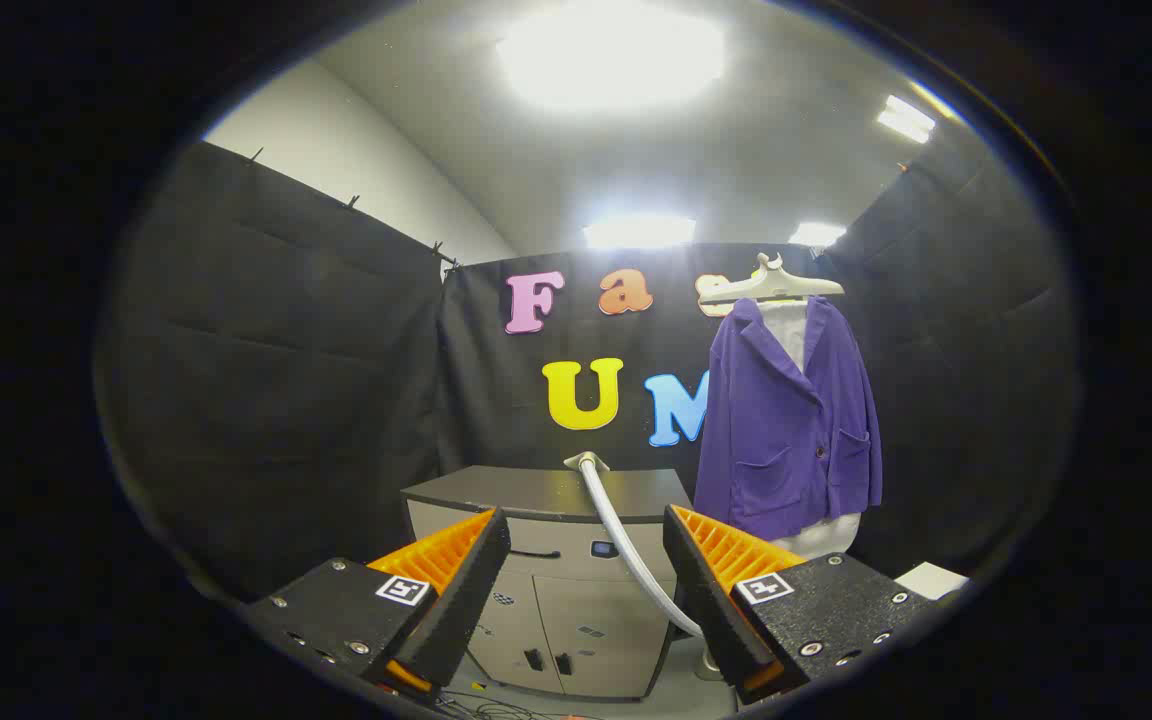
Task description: Iron the clothes twice with a garment steamer, once on the left side and once on the right side.
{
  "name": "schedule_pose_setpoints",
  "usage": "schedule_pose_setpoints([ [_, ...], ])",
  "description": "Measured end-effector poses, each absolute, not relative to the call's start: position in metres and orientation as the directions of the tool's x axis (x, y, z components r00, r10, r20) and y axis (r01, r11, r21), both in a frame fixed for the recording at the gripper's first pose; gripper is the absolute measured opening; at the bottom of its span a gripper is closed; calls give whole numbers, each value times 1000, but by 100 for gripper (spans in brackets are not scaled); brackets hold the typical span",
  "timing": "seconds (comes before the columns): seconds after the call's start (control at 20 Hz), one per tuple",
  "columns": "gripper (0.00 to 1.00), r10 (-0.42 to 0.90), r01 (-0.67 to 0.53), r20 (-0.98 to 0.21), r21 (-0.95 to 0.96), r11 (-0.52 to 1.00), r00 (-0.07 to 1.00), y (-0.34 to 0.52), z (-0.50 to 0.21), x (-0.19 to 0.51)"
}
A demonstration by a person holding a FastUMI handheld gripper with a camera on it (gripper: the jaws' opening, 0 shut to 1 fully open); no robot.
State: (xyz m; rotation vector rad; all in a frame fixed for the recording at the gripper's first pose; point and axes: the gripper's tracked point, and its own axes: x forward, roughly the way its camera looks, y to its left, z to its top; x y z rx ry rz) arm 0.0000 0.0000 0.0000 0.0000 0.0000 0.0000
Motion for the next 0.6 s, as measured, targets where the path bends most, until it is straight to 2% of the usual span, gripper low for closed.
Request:
schedule_pose_setpoints([
  [0.6, 95, 29, -29, -3, 18, 999, 1000, -14, 4, -1],
])
